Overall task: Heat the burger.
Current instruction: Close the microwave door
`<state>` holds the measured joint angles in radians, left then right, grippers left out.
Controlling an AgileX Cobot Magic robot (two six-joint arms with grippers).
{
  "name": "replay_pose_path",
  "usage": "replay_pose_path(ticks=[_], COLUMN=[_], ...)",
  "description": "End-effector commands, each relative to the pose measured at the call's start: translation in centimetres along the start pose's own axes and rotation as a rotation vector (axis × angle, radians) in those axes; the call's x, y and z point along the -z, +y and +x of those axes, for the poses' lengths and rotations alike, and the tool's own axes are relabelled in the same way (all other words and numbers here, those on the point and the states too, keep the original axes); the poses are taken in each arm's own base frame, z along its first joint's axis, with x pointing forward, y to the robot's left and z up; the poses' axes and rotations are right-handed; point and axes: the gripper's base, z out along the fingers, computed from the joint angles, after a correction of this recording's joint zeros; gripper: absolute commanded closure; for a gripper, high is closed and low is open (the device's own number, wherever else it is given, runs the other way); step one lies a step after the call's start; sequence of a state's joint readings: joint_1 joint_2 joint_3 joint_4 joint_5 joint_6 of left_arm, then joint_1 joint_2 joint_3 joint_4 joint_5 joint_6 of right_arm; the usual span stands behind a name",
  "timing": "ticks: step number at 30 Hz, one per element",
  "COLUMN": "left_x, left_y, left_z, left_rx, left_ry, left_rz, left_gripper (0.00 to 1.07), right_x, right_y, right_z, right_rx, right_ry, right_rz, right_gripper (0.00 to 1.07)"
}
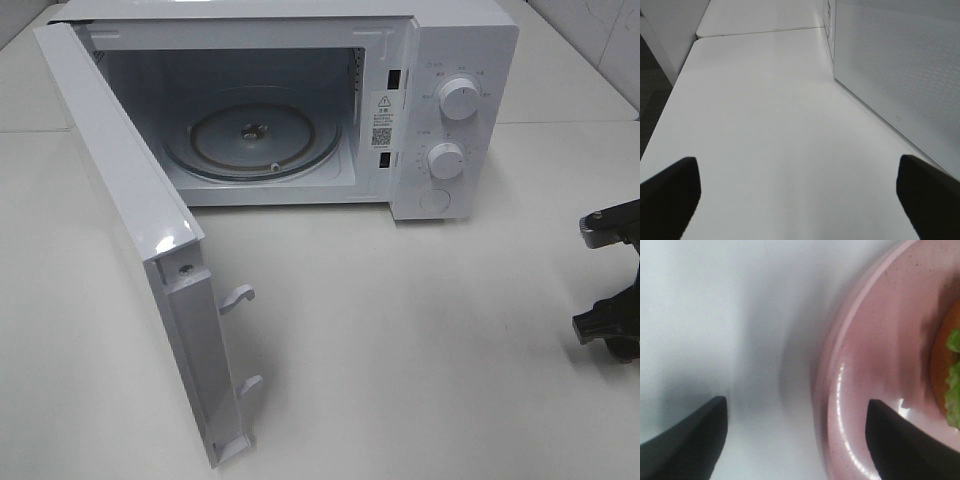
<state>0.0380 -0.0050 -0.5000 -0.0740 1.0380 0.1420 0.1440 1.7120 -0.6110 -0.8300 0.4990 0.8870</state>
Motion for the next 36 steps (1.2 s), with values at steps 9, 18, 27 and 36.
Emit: replay_pose_path(ticks=[9, 18, 27, 36], left_x=[0.2, 0.2, 0.2, 0.2], left_y=[0.0, 0.0, 0.0, 0.0], left_z=[0.1, 0.1, 0.1, 0.1], left_rx=[0.001, 0.001, 0.001, 0.001], left_ry=[-0.018, -0.018, -0.018, -0.018], left_rz=[-0.005, -0.005, -0.005, -0.005], left_gripper=[0.06, 0.06, 0.06, 0.06], right_x=[4.8, 9.2, 11.9, 14.9], right_y=[-0.7, -0.5, -1.0, -4.6], right_z=[-0.1, 1.0, 2.1, 4.0], right_rx=[-0.008, 0.154, 0.186, 0.051], right_ry=[-0.048, -0.152, -0.222, -0.355], right_rz=[-0.178, -0.410, -0.501, -0.431], right_gripper=[0.32, 0.32, 0.26, 0.21])
